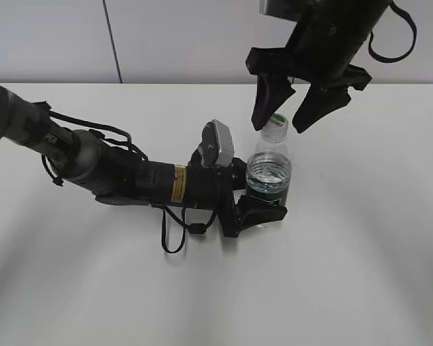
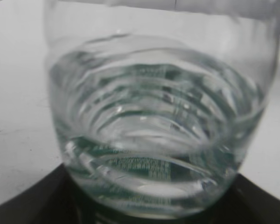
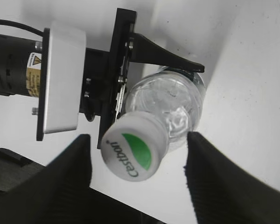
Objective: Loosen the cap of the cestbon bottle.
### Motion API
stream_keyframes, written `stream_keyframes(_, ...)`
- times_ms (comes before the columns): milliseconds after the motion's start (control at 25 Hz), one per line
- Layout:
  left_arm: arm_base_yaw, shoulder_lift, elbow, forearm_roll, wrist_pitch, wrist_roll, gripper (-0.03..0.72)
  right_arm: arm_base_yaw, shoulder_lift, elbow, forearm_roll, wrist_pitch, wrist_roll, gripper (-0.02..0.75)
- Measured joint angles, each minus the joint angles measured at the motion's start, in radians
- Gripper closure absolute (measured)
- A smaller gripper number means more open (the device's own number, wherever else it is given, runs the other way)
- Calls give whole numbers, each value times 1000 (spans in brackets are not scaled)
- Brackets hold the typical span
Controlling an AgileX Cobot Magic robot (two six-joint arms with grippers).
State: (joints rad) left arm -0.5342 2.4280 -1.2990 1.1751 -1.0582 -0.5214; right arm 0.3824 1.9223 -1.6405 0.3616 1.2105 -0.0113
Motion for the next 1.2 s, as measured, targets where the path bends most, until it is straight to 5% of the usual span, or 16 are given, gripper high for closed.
stream_keyframes(160,0,-1,0,0,0,0,163,0,0,0,1,2,-28,443)
stream_keyframes(400,0,-1,0,0,0,0,163,0,0,0,-2,3,-184,444)
stream_keyframes(720,0,-1,0,1,1,1,163,0,-2,-2,-27,3,-842,440)
stream_keyframes(800,0,-1,0,1,2,0,163,0,-2,-2,-32,2,-865,396)
stream_keyframes(960,0,-1,0,0,0,0,163,-1,-4,-1,-23,3,-780,133)
stream_keyframes(1200,0,-1,0,1,0,0,163,-1,-50,0,16,3,-422,97)
